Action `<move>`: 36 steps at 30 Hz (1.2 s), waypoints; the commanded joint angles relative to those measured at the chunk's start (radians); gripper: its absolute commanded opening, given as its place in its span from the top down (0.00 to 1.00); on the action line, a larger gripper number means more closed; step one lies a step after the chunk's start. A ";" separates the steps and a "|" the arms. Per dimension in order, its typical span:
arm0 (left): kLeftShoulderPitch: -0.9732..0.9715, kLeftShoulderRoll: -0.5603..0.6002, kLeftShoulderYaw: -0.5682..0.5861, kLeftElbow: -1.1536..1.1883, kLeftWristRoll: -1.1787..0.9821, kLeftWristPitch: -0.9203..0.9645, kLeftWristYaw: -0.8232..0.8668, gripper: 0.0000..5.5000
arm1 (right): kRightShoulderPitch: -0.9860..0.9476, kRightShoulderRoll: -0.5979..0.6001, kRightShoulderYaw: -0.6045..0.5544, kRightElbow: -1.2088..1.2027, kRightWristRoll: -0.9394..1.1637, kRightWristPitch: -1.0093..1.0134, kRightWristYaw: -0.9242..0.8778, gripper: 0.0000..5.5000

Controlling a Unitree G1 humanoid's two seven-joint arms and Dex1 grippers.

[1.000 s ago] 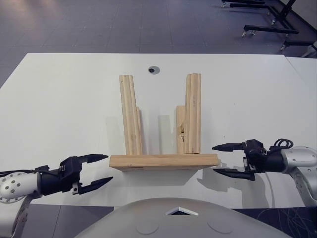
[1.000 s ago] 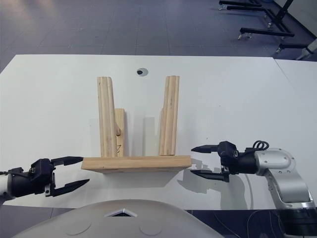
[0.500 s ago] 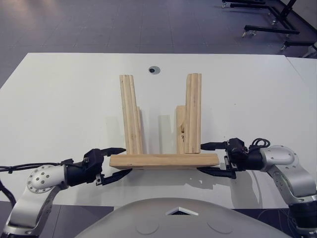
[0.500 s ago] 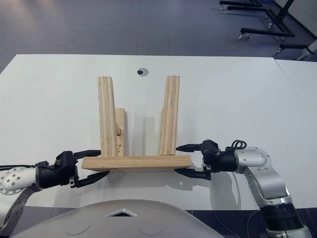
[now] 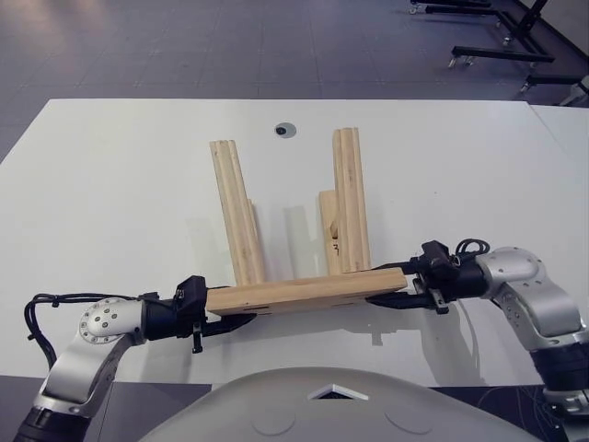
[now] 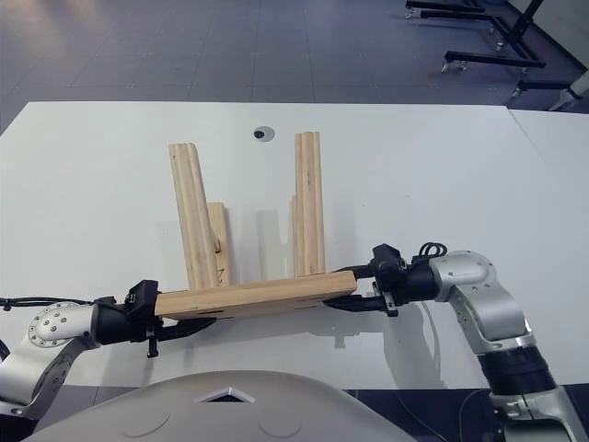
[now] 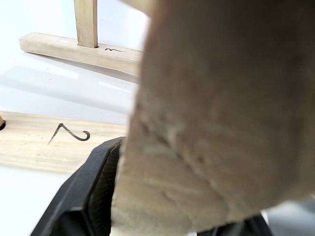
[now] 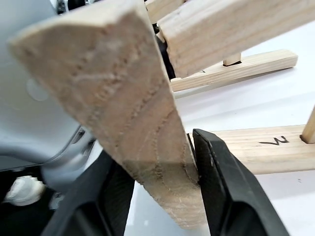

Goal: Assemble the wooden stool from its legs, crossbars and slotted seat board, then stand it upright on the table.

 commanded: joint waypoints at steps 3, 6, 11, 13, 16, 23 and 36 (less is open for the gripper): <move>-0.004 0.120 0.115 -0.221 -0.375 0.366 0.039 0.69 | -0.266 -0.209 0.047 -0.054 0.360 0.588 0.114 0.69; -0.161 0.207 0.256 -0.280 -0.811 0.512 0.167 0.72 | -0.572 -0.287 0.131 0.058 0.523 0.879 0.120 0.69; -0.342 0.293 0.307 -0.278 -1.247 0.545 0.361 0.76 | -0.874 -0.272 0.223 0.196 0.642 1.173 0.120 0.71; -0.372 0.299 0.315 -0.246 -1.382 0.552 0.440 0.76 | -0.977 -0.269 0.271 0.254 0.692 1.280 0.120 0.71; -0.382 0.268 0.345 -0.172 -1.519 0.540 0.532 0.76 | -1.116 -0.291 0.410 0.355 0.781 1.317 0.120 0.71; -0.451 0.141 0.358 0.004 -1.557 0.668 0.632 0.76 | -1.145 -0.363 0.670 0.444 0.936 1.317 0.120 0.71; -0.587 -0.073 0.318 0.274 -1.530 0.759 0.860 0.75 | -0.905 -0.166 0.415 0.775 1.003 1.315 -0.214 0.68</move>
